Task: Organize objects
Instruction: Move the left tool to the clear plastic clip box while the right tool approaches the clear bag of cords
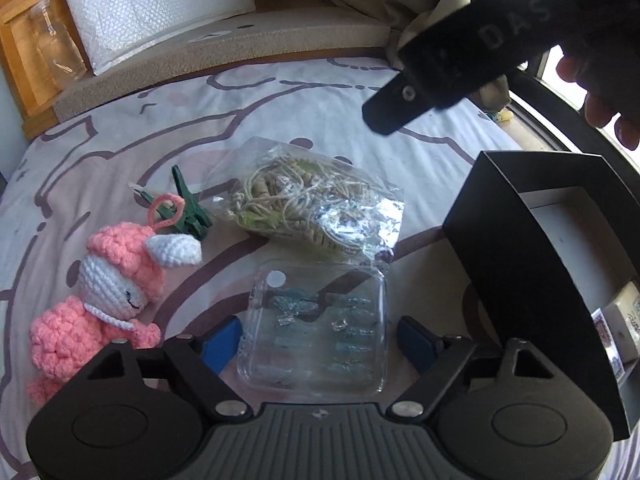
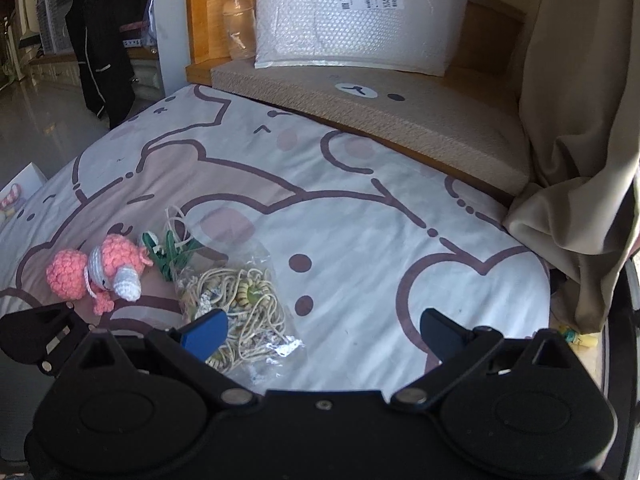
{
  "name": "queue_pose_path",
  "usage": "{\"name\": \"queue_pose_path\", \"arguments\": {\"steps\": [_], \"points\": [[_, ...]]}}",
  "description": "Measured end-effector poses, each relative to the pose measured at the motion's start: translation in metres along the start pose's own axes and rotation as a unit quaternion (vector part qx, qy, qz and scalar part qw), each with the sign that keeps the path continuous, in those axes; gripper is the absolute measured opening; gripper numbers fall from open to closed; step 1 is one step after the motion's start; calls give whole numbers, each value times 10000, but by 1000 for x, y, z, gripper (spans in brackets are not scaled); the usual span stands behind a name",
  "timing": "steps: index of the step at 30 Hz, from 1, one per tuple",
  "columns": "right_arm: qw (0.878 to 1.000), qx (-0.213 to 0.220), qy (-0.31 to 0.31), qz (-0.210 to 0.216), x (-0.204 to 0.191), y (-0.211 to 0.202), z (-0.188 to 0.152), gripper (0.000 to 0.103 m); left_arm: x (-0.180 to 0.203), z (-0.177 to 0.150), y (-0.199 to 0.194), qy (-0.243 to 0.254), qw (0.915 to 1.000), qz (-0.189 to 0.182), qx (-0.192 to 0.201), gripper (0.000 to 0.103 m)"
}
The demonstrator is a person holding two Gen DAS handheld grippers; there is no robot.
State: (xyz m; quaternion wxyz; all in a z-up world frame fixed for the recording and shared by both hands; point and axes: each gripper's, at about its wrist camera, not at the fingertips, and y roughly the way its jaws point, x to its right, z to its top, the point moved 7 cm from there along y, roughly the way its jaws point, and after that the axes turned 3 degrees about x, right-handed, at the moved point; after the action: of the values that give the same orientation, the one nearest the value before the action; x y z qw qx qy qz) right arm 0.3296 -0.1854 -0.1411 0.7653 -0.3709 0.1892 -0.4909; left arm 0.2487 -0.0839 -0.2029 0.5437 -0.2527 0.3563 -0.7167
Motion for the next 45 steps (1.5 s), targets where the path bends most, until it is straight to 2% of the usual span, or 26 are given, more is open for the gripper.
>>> {"name": "queue_pose_path", "arguments": {"steps": [2, 12, 19, 22, 27, 28, 30, 32, 35, 39, 45], "points": [[9999, -80, -77, 54, -3, 7, 1, 103, -4, 1, -1, -124, 9999, 43, 0, 77], [9974, -481, -483, 227, -25, 36, -1, 103, -43, -9, -10, -689, 9961, 544, -74, 77], [9946, -691, -567, 520, -40, 54, 0, 103, -73, -22, -20, -1071, 9919, 680, -40, 77], [9935, -766, -375, 753, -45, 62, 4, 103, -79, -27, -25, -1053, 9929, 549, 16, 77], [9919, -942, -265, 812, -52, 77, 3, 103, -82, -31, -29, -1025, 9941, 336, 95, 79], [9908, -1034, -282, 832, -54, 78, 1, 103, -83, -31, -29, -1035, 9941, 315, 99, 79], [9865, -1294, -368, 933, -59, 80, -4, 100, -84, -31, -30, -1100, 9935, 254, 129, 87], [9812, -1517, -455, 1108, -66, 77, -11, 97, -87, -32, -28, -1152, 9931, 163, 151, 89], [9770, -1603, -520, 1307, -72, 71, -14, 94, -90, -32, -28, -1159, 9930, 105, 185, 90], [9807, -1585, -245, 1117, -69, 76, -9, 91, -89, -29, -25, -1033, 9945, 127, 134, 90], [9845, -1607, 60, 701, -69, 91, -8, 89, -76, -28, -19, -399, 9986, 325, -110, 90]]}}
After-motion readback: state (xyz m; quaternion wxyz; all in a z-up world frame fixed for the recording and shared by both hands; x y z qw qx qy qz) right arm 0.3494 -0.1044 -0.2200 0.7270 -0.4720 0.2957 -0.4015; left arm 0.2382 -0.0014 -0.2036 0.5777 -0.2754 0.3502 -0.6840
